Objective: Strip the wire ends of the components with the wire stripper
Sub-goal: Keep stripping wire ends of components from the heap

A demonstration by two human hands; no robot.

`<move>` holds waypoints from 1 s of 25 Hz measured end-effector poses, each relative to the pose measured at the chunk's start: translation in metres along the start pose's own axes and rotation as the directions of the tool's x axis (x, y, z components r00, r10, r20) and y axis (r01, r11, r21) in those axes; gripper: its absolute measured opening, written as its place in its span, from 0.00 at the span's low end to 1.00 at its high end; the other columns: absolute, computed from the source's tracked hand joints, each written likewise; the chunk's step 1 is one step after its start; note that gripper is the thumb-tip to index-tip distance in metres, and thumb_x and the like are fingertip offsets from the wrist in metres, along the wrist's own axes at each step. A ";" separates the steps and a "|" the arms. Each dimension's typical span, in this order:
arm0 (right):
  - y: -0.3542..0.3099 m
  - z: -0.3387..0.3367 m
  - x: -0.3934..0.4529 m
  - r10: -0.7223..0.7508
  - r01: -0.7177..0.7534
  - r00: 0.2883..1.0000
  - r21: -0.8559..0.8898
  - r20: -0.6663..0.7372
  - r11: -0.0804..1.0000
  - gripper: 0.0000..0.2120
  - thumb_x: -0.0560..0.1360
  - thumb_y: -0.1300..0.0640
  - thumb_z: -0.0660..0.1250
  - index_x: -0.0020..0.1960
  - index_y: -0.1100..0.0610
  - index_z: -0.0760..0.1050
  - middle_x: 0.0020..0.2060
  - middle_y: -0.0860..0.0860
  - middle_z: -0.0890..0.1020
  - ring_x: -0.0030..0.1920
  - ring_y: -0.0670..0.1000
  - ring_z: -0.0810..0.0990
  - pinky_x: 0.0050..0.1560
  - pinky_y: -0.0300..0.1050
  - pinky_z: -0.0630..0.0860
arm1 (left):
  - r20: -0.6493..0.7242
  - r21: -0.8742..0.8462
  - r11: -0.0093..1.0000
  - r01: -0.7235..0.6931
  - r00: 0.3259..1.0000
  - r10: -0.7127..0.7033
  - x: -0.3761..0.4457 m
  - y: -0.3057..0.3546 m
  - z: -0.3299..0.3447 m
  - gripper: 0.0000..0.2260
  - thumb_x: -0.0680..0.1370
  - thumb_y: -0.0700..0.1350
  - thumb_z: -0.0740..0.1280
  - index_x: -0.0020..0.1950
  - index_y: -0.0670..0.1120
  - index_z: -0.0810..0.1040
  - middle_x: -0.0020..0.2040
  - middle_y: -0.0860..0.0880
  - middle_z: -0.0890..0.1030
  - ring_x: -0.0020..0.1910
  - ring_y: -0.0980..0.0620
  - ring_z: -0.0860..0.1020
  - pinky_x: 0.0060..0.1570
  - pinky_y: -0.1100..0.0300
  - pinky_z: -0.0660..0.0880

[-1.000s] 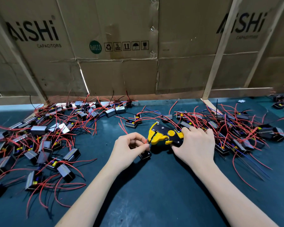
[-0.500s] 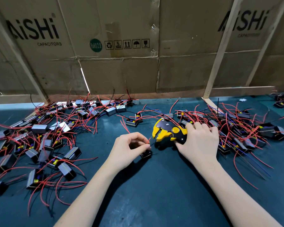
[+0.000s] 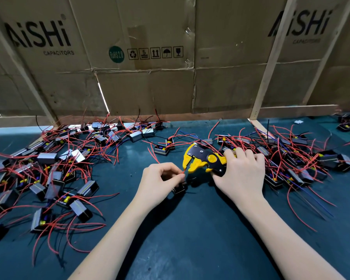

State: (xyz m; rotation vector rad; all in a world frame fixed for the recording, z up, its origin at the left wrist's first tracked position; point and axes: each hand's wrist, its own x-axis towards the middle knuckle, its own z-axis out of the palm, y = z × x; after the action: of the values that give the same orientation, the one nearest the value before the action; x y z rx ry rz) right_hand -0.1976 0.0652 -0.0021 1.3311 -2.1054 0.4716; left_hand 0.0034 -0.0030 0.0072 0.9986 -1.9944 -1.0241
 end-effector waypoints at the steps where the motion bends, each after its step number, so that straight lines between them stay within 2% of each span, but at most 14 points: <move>1: 0.000 0.000 0.000 -0.004 0.004 1.000 0.001 0.001 1.000 0.24 0.58 0.43 0.77 0.45 0.59 0.79 0.37 0.56 0.80 0.40 0.60 0.77 0.45 0.53 0.68 | -0.008 0.014 1.000 0.001 1.000 -0.001 0.001 0.001 0.001 0.05 0.74 0.40 0.72 0.38 0.46 0.83 0.29 0.52 0.82 0.29 0.58 0.77 0.36 0.68 0.72; 8: -0.001 -0.002 0.002 -0.015 0.014 0.995 0.011 0.097 1.000 0.17 0.61 0.44 0.74 0.33 0.56 0.74 0.31 0.54 0.79 0.33 0.57 0.78 0.43 0.50 0.64 | -0.009 0.006 1.000 0.012 1.000 -0.012 -0.001 0.003 0.001 0.05 0.74 0.41 0.73 0.38 0.47 0.82 0.32 0.50 0.83 0.30 0.56 0.77 0.38 0.63 0.74; 12: -0.004 -0.004 0.002 0.031 -0.018 0.969 -0.057 0.243 0.998 0.20 0.64 0.35 0.70 0.35 0.52 0.77 0.32 0.52 0.80 0.35 0.57 0.80 0.37 0.44 0.61 | 0.007 -0.002 1.000 0.006 1.000 -0.006 -0.001 0.004 0.001 0.05 0.74 0.41 0.73 0.38 0.48 0.82 0.33 0.51 0.84 0.32 0.57 0.78 0.39 0.63 0.74; 14: -0.003 -0.005 0.001 0.026 -0.021 0.974 -0.022 0.224 1.000 0.20 0.62 0.37 0.74 0.35 0.54 0.79 0.31 0.54 0.80 0.34 0.58 0.80 0.36 0.43 0.61 | -0.019 0.034 0.998 -0.050 0.999 0.051 -0.003 0.003 0.001 0.06 0.73 0.41 0.74 0.38 0.50 0.84 0.36 0.54 0.83 0.34 0.59 0.77 0.41 0.65 0.72; 17: 0.006 -0.004 0.002 0.024 -0.029 0.996 0.056 0.087 0.998 0.22 0.60 0.42 0.77 0.41 0.59 0.79 0.35 0.56 0.80 0.39 0.59 0.79 0.43 0.50 0.67 | -0.106 0.169 0.980 -0.109 0.986 0.128 -0.002 -0.001 0.000 0.02 0.72 0.43 0.75 0.39 0.49 0.85 0.39 0.53 0.75 0.36 0.61 0.72 0.39 0.71 0.66; 20: 0.019 -0.004 0.004 0.136 -0.134 0.991 0.109 -0.010 0.985 0.23 0.64 0.38 0.73 0.42 0.58 0.77 0.37 0.55 0.80 0.41 0.60 0.79 0.44 0.51 0.66 | -0.104 0.249 0.964 -0.096 0.987 0.125 -0.002 -0.005 0.000 0.02 0.74 0.45 0.74 0.43 0.49 0.82 0.34 0.52 0.76 0.32 0.58 0.72 0.38 0.65 0.66; 21: 0.023 -0.005 0.005 0.162 -0.157 0.986 0.121 -0.036 0.980 0.23 0.64 0.38 0.70 0.41 0.58 0.76 0.37 0.55 0.80 0.41 0.60 0.79 0.44 0.51 0.66 | -0.062 0.236 0.964 -0.124 0.988 0.142 -0.003 -0.005 0.001 0.04 0.75 0.46 0.73 0.48 0.49 0.81 0.35 0.52 0.79 0.35 0.58 0.75 0.41 0.64 0.68; 22: 0.026 -0.006 0.005 0.179 -0.170 0.982 0.132 -0.054 0.977 0.23 0.64 0.38 0.69 0.41 0.58 0.76 0.36 0.55 0.79 0.40 0.60 0.79 0.43 0.51 0.66 | 0.020 0.192 0.968 -0.160 0.987 0.159 -0.005 -0.005 0.003 0.09 0.77 0.47 0.71 0.57 0.51 0.79 0.42 0.54 0.82 0.42 0.61 0.78 0.47 0.64 0.70; 23: 0.029 -0.006 0.005 0.192 -0.181 0.979 0.146 -0.064 0.973 0.23 0.64 0.38 0.71 0.41 0.58 0.76 0.36 0.56 0.79 0.40 0.61 0.79 0.43 0.51 0.65 | 0.139 0.120 0.975 -0.186 0.976 0.169 -0.007 -0.002 0.005 0.17 0.78 0.47 0.69 0.67 0.53 0.73 0.52 0.57 0.83 0.52 0.64 0.78 0.55 0.65 0.70; 24: 0.031 -0.007 0.006 0.203 -0.190 0.977 0.164 -0.068 0.968 0.22 0.64 0.40 0.74 0.42 0.59 0.77 0.37 0.56 0.79 0.41 0.61 0.79 0.43 0.51 0.65 | 0.249 0.069 0.977 -0.200 0.952 0.178 -0.010 0.001 0.008 0.25 0.79 0.48 0.67 0.75 0.55 0.63 0.64 0.60 0.78 0.64 0.65 0.73 0.65 0.67 0.65; 25: 0.032 -0.008 0.006 0.211 -0.196 0.975 0.178 -0.069 0.964 0.22 0.64 0.42 0.76 0.42 0.59 0.77 0.37 0.56 0.80 0.41 0.61 0.79 0.43 0.51 0.65 | 0.306 0.101 0.968 -0.231 0.933 0.190 -0.010 0.002 0.009 0.31 0.80 0.48 0.66 0.79 0.56 0.54 0.71 0.59 0.71 0.71 0.65 0.66 0.70 0.66 0.59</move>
State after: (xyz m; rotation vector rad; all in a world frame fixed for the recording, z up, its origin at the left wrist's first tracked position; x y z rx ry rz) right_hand -0.2261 0.0795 0.0082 1.1655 -2.1780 0.7981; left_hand 0.0001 0.0094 0.0026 0.7088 -2.3847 -0.9730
